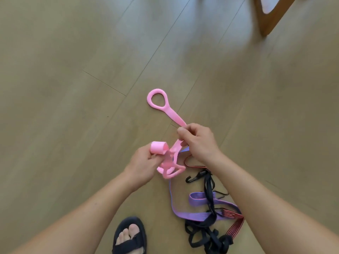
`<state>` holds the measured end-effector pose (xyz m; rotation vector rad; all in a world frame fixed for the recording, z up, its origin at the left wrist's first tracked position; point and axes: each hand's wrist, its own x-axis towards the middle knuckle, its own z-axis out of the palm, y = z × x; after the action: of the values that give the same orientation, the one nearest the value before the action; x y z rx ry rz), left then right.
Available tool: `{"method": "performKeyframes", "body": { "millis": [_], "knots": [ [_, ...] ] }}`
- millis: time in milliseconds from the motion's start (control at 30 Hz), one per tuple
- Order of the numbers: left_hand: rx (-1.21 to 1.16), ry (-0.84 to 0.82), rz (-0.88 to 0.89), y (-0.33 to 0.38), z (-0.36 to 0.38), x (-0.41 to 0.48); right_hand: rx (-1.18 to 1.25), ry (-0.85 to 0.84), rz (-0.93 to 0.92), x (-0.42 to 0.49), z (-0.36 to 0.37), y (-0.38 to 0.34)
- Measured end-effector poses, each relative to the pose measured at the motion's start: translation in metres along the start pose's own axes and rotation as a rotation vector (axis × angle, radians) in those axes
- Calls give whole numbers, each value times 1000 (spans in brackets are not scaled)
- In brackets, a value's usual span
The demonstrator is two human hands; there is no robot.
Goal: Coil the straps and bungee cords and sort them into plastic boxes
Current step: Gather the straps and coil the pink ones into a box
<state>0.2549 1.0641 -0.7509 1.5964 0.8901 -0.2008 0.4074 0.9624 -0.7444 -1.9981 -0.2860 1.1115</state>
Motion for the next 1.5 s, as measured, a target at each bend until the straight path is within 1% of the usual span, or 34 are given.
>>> {"method": "performKeyframes", "body": {
  "millis": [67, 100, 200, 267, 333, 367, 467, 533, 633, 700, 833, 933, 967, 1100, 1200, 1267, 1367, 1433, 1500],
  "knots": [
    [-93, 122, -113, -10, -7, 2, -234, 125, 84, 36, 11, 15],
    [-119, 170, -139, -15, -11, 3, -358, 145, 143, 53, 17, 24],
    [-177, 231, -148, -23, -21, 8, -586, 114, 284, 87, 38, 47],
    [-193, 273, -149, -22, -26, 12, -652, 77, 293, 93, 49, 55],
    [-182, 321, -159, -14, -30, 11, -616, 40, 244, 85, 52, 51],
    [-170, 331, -158, -7, -31, 8, -526, 35, 197, 77, 52, 45],
    [-111, 317, -143, 28, -32, -15, -107, 44, 96, 29, 38, 9],
    [-37, 277, -114, 60, -32, -40, 52, -12, 50, -14, 17, -21],
    [7, 197, 3, 121, -34, -81, 160, -73, 7, -85, -28, -72],
    [-38, 148, 62, 172, -40, -109, 182, -62, -10, -134, -62, -112],
    [-161, 71, 147, 287, -47, -173, 82, 26, -154, -236, -128, -195],
    [-221, -18, 204, 371, -44, -232, 229, 2, -206, -315, -180, -262],
    [-222, -39, 225, 396, -41, -252, 242, -9, -228, -341, -196, -279],
    [-213, -75, 286, 488, -28, -339, 145, 32, -346, -442, -257, -339],
    [-197, -191, 363, 545, -16, -403, -5, 44, -462, -516, -294, -374],
    [-239, -295, 400, 577, -10, -441, -160, 96, -576, -561, -315, -395],
    [-255, -420, 453, 605, -6, -486, -329, 256, -675, -619, -335, -415],
    [-249, -477, 482, 614, -5, -507, -363, 394, -714, -650, -341, -418],
    [-258, -557, 502, 618, -1, -524, -295, 506, -721, -677, -341, -418]
  ]
}}
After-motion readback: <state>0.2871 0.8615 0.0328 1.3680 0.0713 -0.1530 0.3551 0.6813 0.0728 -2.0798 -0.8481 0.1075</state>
